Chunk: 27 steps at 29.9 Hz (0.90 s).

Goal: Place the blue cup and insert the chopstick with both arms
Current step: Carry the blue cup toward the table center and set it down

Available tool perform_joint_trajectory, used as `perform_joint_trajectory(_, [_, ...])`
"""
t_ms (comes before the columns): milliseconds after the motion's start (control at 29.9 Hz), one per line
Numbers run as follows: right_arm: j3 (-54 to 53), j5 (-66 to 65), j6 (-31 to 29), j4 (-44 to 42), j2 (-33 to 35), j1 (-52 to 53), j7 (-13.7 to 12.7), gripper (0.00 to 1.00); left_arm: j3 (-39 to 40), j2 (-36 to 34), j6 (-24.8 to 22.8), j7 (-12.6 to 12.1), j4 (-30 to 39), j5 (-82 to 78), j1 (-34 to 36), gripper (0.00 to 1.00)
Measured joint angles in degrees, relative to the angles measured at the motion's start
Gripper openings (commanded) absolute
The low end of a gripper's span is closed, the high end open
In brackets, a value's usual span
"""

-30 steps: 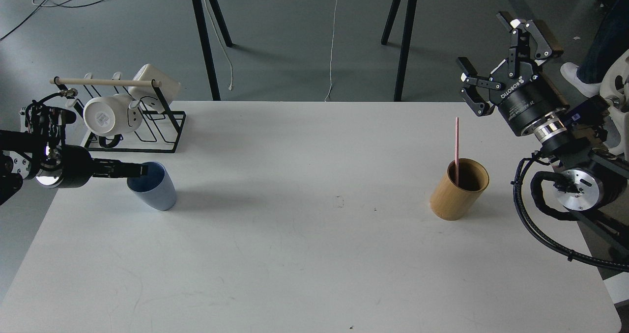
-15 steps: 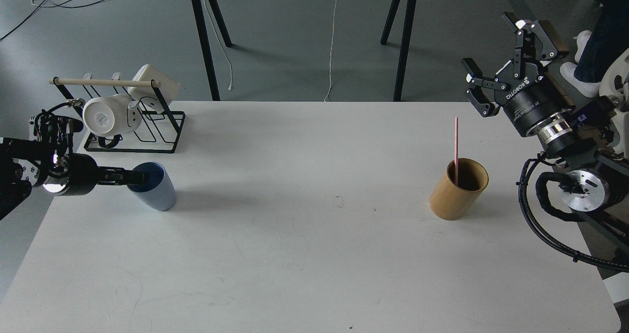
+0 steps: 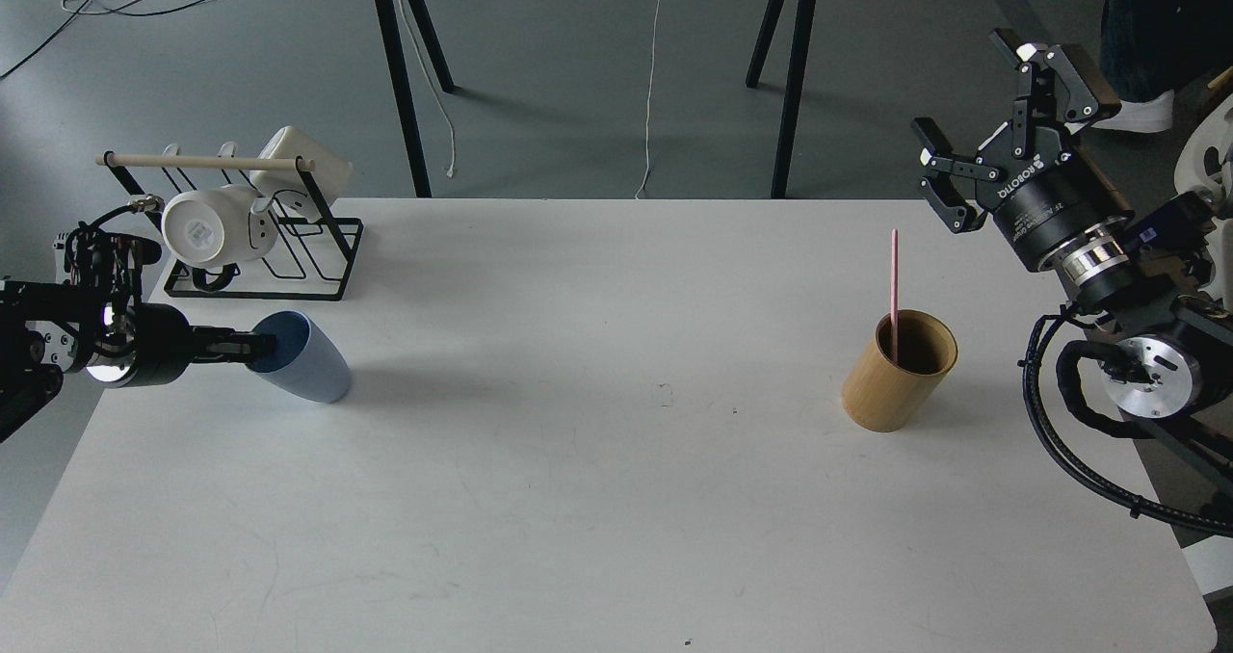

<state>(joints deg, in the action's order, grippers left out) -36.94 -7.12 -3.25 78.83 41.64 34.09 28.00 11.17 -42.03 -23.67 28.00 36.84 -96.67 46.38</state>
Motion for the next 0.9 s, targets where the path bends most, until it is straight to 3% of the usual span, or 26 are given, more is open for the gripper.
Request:
perform_joint_trajectory(167, [-0.1,0.0,0.0,0.0,0.1,-0.3,0.0,0.97,0.5,-0.9,0.6,0.0,2.9,2.4,0.2,0.0])
perform_joint_trajectory(301, [-1.8,0.0,0.3,0.0,0.2,-0.4,0.0,0.97,0.6,-2.4,0.5,0.0,9.5,5.7,1.1,0.0])
perform_joint_trajectory(468, [-5.8,0.2,0.6,-0.6,1.9,-0.6,0.0,0.97,0.0,0.6,0.1,0.0,17.2,6.6,6.9,0.0])
perform_joint_trajectory(601, [-9.4,0.7,0.9,-1.2,4.1,-1.4,0.0,0.97,-3.5,9.7,0.0,0.0,10.9,6.2,11.2,0.0])
perform_joint_trajectory(902, [-13.3,1.8,0.9,-2.9,8.3,-4.8,0.0,0.97,-22.4,29.1,0.2,0.0,-3.8,6.1,22.1,0.0])
